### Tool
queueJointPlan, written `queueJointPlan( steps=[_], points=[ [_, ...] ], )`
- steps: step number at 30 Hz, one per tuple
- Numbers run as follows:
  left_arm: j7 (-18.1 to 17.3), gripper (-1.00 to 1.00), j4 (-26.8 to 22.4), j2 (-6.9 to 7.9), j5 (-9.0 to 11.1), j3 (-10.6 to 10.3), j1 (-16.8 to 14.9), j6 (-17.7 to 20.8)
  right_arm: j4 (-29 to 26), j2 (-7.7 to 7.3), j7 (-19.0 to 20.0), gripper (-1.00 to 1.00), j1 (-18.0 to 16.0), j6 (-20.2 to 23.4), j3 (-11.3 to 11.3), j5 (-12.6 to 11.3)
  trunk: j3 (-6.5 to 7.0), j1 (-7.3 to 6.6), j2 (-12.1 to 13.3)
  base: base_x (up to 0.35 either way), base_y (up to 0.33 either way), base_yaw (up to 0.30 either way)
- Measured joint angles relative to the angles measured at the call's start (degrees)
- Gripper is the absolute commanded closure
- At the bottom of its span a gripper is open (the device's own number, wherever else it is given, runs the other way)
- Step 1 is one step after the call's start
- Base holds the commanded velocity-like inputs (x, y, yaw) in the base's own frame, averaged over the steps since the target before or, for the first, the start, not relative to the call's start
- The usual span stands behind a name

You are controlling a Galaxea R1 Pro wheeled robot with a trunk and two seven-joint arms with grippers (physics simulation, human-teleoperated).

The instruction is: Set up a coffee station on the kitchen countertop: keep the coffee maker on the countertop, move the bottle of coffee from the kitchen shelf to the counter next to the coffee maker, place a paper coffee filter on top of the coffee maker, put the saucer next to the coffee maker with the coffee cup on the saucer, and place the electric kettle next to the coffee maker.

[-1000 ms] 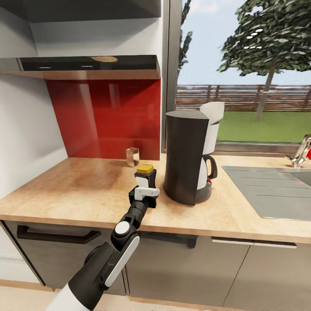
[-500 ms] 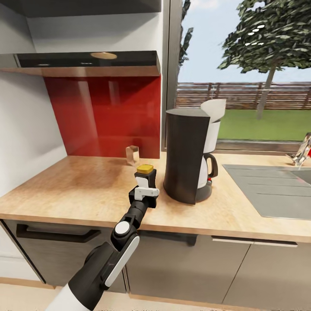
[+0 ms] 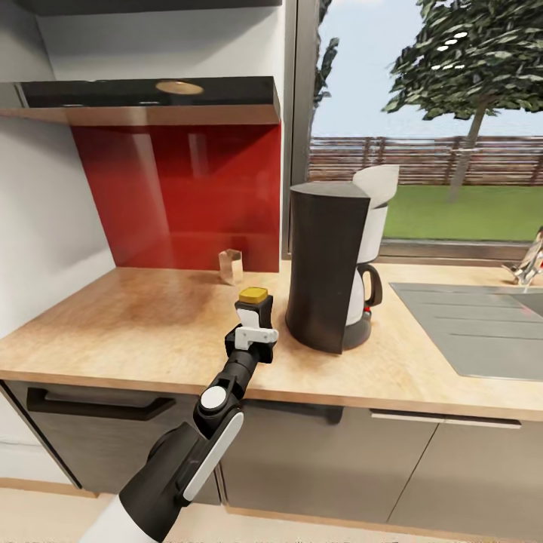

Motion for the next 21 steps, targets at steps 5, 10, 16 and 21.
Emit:
queueJointPlan(
  steps=[5, 10, 16, 21],
  points=[
    [0.0, 1.0, 0.0, 0.0, 0.0, 0.0, 0.0, 0.0, 0.0, 0.0, 0.0, -1.0, 0.0, 0.0, 0.0, 0.0, -0.44, 0.0, 0.0, 0.0, 0.0, 0.0],
    [-0.02, 1.0, -0.35, -0.01, -0.49, -0.02, -0.02, 0.0, 0.0, 0.04, 0.0, -1.0, 0.0, 0.0, 0.0, 0.0, -0.87, -0.01, -0.01, 0.0, 0.0, 0.0],
    [0.01, 1.0, -1.03, 0.0, -0.53, 0.01, -0.03, 0.04, 0.0, 0.02, 0.0, -1.0, 0.0, 0.0, 0.0, 0.0, -1.4, 0.0, -0.01, 0.0, 0.0, 0.0],
    [0.03, 1.0, -1.54, 0.0, -0.58, 0.02, -0.03, 0.04, 0.0, 0.02, 0.0, -1.0, 0.0, 0.0, 0.0, 0.0, -1.8, -0.01, -0.01, 0.0, 0.0, 0.0]
  ],
)
